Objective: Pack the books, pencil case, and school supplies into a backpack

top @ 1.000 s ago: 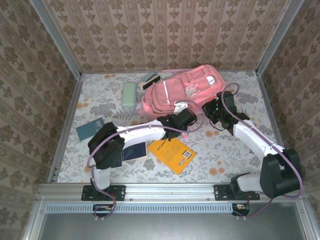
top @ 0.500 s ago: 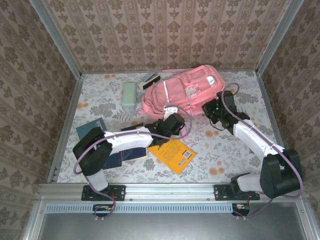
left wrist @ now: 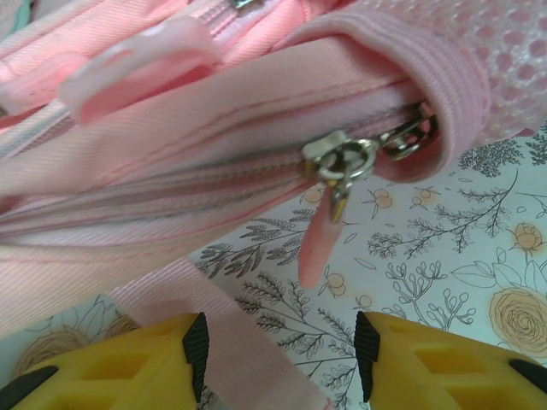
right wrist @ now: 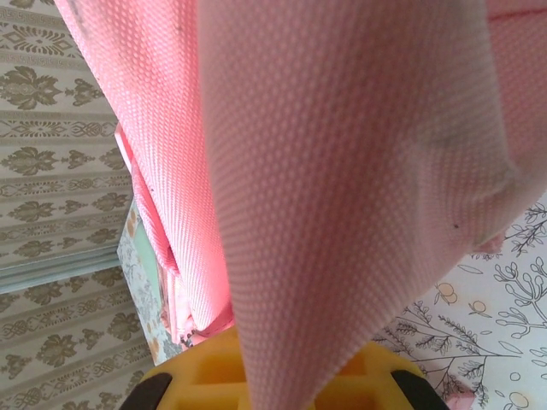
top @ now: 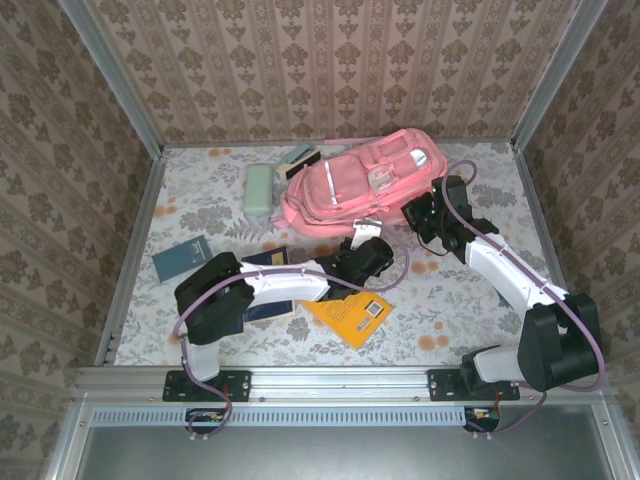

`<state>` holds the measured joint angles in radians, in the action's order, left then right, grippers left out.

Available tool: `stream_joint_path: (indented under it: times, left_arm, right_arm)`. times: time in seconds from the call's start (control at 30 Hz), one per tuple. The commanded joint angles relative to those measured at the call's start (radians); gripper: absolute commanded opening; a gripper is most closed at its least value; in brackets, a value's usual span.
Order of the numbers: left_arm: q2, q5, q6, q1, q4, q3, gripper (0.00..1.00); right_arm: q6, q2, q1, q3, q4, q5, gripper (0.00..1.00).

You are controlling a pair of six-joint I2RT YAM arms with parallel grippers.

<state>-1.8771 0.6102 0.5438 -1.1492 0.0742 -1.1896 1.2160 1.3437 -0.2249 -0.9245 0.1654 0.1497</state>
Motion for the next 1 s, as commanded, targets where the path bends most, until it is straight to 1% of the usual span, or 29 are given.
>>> stream_joint_path:
  times: [0.0,0.23,0.3,0.33,0.43,0.5,0.7,0.97]
  left_arm:
    - [-0.019,0.034,-0.027,0.016,0.016,-0.058,0.51]
    - [-0.027,0.031,-0.034,0.047,0.016,-0.094,0.51]
    - [-0.035,0.019,-0.033,0.056,0.011,-0.104,0.47]
    - [-0.038,0.017,-0.031,0.058,0.010,-0.106,0.42]
    - [-0.042,0.018,-0.028,0.065,0.004,-0.107,0.16]
    - [-0.034,0.023,-0.025,0.067,0.000,-0.101,0.01]
    - [0.029,0.014,0.001,0.081,-0.016,-0.041,0.00]
    - [0.172,0.011,0.051,0.144,-0.055,0.124,0.00]
  right_arm:
    - [0.022,-0.016,-0.012,-0.051,-0.021,0.068,0.00]
    - [0.021,-0.034,-0.012,-0.033,-0.020,0.063,0.00]
    - [0.022,-0.039,-0.013,-0.026,-0.020,0.059,0.00]
    - [0.022,-0.041,-0.013,-0.026,-0.020,0.056,0.00]
    - [0.019,-0.047,-0.012,-0.022,-0.015,0.050,0.00]
    - [0.018,-0.048,-0.013,-0.019,-0.013,0.044,0.00]
    - [-0.003,-0.049,-0.007,-0.019,-0.002,0.014,0.00]
    - [-0.037,-0.056,0.043,0.005,0.010,0.010,0.00]
